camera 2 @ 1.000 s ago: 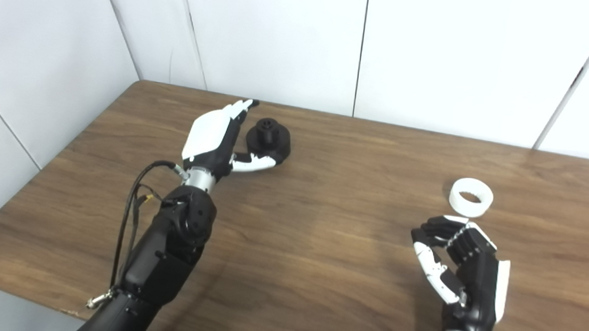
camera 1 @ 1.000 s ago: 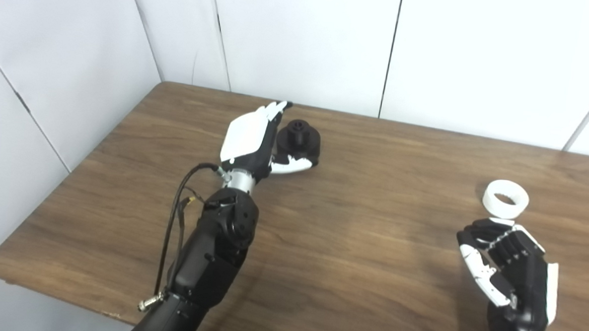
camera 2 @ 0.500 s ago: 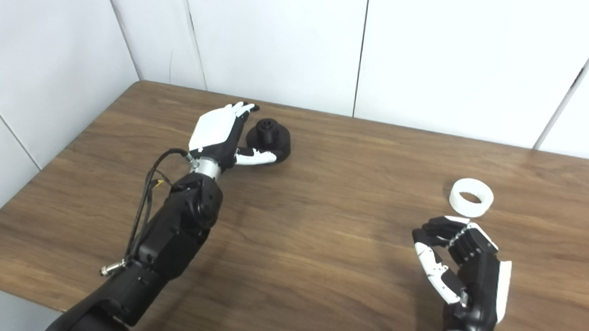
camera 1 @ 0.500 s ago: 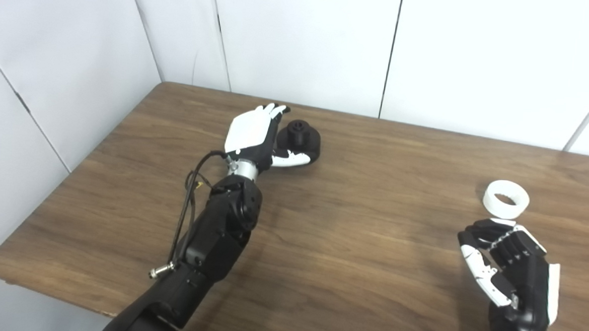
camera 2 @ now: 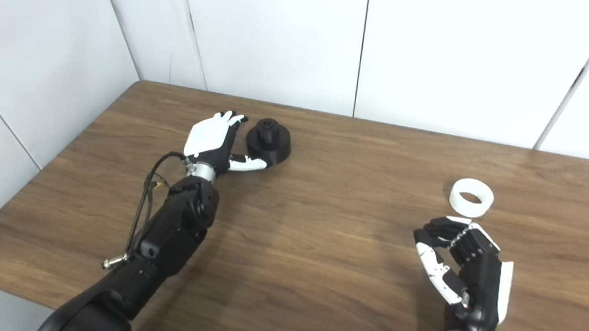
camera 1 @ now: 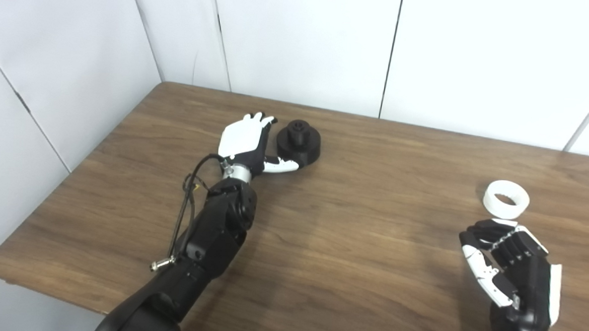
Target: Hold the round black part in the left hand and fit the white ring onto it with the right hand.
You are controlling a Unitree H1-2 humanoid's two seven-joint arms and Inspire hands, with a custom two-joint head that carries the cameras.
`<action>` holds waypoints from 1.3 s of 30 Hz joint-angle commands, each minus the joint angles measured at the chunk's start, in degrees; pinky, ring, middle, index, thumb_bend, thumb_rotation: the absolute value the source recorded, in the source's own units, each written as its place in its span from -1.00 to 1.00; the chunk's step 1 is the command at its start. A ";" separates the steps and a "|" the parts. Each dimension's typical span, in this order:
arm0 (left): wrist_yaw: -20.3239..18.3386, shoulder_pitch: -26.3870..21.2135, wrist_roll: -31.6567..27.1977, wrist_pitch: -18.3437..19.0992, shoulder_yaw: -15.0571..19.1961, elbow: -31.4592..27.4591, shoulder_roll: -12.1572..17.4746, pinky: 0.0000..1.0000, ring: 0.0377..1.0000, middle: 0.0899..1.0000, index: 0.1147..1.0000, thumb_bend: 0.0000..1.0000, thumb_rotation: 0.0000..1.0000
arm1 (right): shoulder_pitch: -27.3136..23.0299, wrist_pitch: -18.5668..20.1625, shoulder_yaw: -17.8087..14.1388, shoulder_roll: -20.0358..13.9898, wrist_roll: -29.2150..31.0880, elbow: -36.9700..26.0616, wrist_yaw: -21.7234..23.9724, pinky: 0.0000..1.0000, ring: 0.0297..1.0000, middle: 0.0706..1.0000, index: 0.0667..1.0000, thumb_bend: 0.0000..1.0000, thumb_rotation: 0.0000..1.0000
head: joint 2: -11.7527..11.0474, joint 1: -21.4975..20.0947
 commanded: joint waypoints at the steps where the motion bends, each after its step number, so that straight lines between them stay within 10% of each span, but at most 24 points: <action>1: 1.50 -3.70 -0.02 0.44 -0.01 -0.45 1.32 0.91 1.00 0.98 0.77 0.83 0.10 | 1.18 -1.11 -0.31 -0.18 -0.28 -1.52 -0.02 -0.17 -0.02 -0.08 -0.10 0.04 -0.98 | 0.13 0.05; 39: 3.83 -5.92 -4.83 -1.24 -4.00 6.08 1.23 0.93 1.00 0.99 0.77 0.88 0.14 | 1.66 -0.85 -0.14 0.64 -0.97 -2.41 -0.50 -0.17 -0.03 -0.08 -0.10 0.04 -0.98 | 0.77 -0.96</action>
